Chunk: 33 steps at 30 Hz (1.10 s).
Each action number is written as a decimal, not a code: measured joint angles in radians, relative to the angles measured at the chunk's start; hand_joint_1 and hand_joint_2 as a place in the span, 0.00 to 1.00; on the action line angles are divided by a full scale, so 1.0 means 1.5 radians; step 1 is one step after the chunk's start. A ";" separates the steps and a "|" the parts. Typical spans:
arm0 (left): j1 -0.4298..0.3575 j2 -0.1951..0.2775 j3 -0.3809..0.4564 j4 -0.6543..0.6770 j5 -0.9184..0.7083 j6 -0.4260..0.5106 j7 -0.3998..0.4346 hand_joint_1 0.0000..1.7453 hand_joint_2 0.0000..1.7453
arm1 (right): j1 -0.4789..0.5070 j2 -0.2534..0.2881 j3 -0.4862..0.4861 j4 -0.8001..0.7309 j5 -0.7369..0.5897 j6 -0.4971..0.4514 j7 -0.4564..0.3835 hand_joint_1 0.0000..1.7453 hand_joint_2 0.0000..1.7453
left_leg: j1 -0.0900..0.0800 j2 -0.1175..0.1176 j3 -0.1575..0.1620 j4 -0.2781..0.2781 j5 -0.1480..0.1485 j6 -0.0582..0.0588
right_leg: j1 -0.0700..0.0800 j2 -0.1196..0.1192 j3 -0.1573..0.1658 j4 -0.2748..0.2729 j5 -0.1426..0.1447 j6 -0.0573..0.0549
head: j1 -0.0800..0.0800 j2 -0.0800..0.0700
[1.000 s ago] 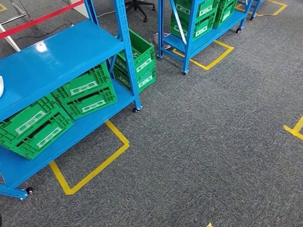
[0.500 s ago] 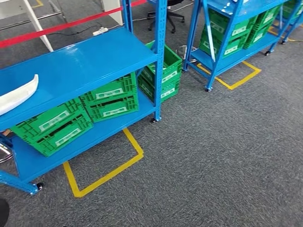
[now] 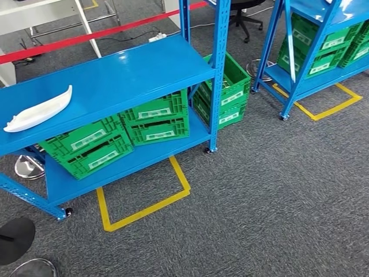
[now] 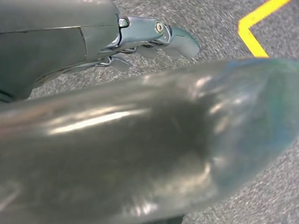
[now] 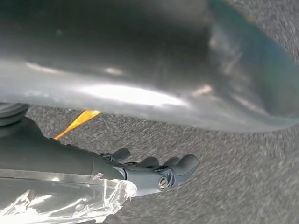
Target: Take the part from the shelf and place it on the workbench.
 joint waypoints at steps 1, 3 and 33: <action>-0.001 0.000 -0.001 -0.001 0.000 0.000 0.000 0.00 0.00 | 0.003 0.000 0.002 -0.001 -0.001 0.000 0.000 0.00 0.00 | 0.000 0.005 -0.022 0.043 -0.016 0.000 | 0.001 -0.009 0.001 0.000 -0.001 -0.001 | 0.000 0.000; 0.000 0.000 -0.001 -0.001 0.000 0.000 0.001 0.00 0.00 | 0.004 0.000 0.005 -0.003 -0.004 0.000 0.002 0.00 0.00 | 0.000 0.007 -0.037 0.070 -0.010 0.003 | 0.003 -0.021 0.003 0.000 -0.003 -0.002 | 0.000 0.000; 0.003 -0.001 -0.002 -0.014 0.006 -0.006 0.002 0.00 0.00 | 0.003 0.001 0.019 -0.011 0.002 -0.023 0.000 0.00 0.00 | -0.003 0.005 -0.022 0.065 -0.030 -0.003 | 0.007 0.008 -0.013 -0.006 0.012 -0.011 | -0.009 0.000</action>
